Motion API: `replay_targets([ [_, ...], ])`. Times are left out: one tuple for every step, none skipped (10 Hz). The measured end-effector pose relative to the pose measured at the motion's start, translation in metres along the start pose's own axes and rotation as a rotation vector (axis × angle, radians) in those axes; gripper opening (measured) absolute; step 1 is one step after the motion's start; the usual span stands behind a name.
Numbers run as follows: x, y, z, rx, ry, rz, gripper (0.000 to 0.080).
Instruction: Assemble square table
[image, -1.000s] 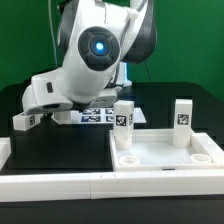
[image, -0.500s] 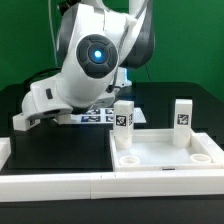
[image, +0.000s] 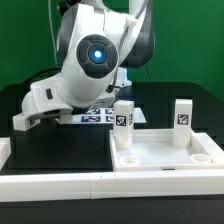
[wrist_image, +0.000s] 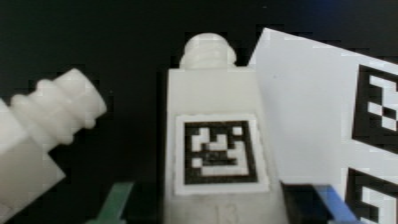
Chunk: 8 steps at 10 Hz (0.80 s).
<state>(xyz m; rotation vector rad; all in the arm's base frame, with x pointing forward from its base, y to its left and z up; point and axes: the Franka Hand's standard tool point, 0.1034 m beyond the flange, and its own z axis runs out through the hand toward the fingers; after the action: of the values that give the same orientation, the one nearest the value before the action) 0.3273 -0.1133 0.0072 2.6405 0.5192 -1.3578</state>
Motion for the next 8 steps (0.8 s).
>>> replay_targets([
  [0.0,0.0,0.0,0.0,0.0,0.0,0.0288],
  [0.0,0.0,0.0,0.0,0.0,0.0,0.0288],
  [0.0,0.0,0.0,0.0,0.0,0.0,0.0288],
  [0.0,0.0,-0.001,-0.001,-0.001,-0.004,0.0288],
  [-0.002,0.0,-0.013,-0.005,0.004,-0.018,0.0288],
  [-0.01,0.0,-0.031,0.003,0.003,-0.034,0.0288],
  [-0.021,-0.001,-0.055,0.026,-0.002,-0.033,0.0289],
  [-0.035,-0.004,-0.081,0.033,0.005,-0.02,0.0289],
])
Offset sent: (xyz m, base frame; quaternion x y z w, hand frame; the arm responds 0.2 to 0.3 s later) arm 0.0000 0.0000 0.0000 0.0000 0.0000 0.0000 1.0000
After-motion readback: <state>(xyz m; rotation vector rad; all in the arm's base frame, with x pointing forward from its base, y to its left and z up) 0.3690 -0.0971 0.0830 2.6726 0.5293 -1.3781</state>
